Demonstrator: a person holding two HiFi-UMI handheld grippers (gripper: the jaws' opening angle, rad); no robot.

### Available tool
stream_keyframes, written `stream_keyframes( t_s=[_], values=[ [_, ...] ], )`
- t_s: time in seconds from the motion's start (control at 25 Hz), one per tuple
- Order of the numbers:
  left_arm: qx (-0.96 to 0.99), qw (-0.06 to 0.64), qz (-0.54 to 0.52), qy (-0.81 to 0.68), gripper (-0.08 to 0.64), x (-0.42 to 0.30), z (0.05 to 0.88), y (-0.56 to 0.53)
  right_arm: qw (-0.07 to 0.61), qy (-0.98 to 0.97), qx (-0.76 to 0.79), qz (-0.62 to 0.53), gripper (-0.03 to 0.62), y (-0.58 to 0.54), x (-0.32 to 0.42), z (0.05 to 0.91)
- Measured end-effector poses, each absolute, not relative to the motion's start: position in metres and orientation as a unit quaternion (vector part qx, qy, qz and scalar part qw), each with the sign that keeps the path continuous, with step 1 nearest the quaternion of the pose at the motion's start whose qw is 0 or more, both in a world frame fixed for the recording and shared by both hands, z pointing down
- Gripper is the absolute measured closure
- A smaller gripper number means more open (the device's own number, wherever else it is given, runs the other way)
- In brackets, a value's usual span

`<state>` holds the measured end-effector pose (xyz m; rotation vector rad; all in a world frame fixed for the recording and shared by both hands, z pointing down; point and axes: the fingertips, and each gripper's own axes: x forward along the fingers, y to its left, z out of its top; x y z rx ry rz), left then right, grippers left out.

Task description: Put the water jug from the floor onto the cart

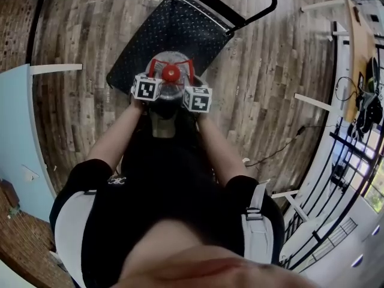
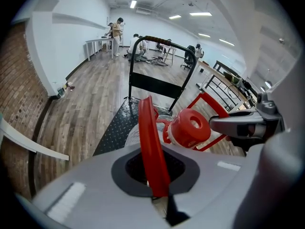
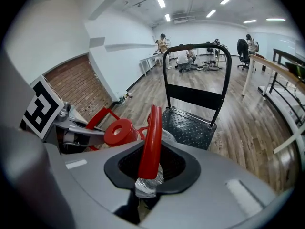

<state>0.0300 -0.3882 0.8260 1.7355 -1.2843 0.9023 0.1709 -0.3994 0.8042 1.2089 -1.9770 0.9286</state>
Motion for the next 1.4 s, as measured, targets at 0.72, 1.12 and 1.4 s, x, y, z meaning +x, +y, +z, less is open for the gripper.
stream_keyframes(
  t_s=[0.72, 1.12, 1.4],
  values=[
    [0.671, 0.417, 0.398, -0.467, 0.538, 0.025, 0.882, -0.358, 0.357, -0.738, 0.456, 0.346, 0.505, -0.369, 0.177, 0.852],
    [0.671, 0.494, 0.344, -0.433, 0.51, 0.042, 0.889, -0.321, 0.384, -0.724, 0.447, 0.358, 0.514, -0.351, 0.185, 0.861],
    [0.678, 0.483, 0.332, -0.443, 0.467, 0.029, 0.872, -0.329, 0.395, -0.725, 0.436, 0.358, 0.451, -0.349, 0.184, 0.854]
  ],
)
